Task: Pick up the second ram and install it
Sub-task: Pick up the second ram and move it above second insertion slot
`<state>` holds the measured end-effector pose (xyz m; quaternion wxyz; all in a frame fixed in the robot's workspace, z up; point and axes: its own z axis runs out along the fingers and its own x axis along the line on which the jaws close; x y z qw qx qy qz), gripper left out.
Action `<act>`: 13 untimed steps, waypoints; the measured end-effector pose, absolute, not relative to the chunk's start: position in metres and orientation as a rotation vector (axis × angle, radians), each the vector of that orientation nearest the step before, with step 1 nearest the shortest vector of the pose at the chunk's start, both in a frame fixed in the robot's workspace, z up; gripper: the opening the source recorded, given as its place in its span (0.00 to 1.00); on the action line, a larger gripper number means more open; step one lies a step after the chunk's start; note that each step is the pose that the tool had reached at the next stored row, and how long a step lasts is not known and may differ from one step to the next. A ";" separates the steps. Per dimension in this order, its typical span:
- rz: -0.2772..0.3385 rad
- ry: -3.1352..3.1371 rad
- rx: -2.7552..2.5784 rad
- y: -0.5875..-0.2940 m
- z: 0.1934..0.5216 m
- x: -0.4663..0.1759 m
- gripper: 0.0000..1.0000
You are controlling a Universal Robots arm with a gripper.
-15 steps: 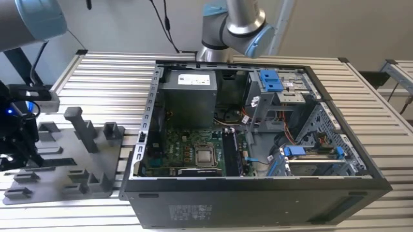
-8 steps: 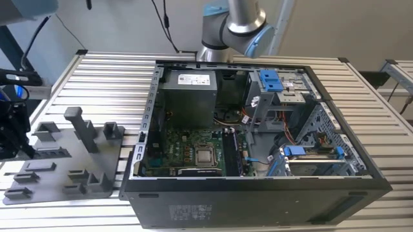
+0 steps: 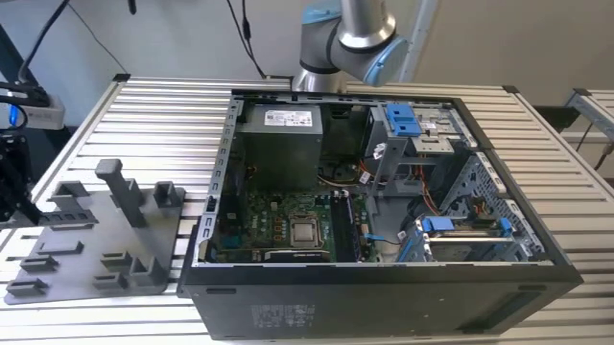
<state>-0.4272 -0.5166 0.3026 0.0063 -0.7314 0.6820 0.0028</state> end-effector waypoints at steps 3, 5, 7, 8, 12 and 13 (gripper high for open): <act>0.009 2.144 -2.279 -0.517 0.307 -0.427 0.14; 0.009 2.156 -2.268 -0.517 0.309 -0.427 0.14; 0.009 2.166 -2.258 -0.517 0.312 -0.427 0.14; 0.009 2.170 -2.254 -0.517 0.314 -0.427 0.14; 0.008 2.193 -2.231 -0.517 0.320 -0.427 0.14; 0.008 2.195 -2.230 -0.517 0.322 -0.427 0.14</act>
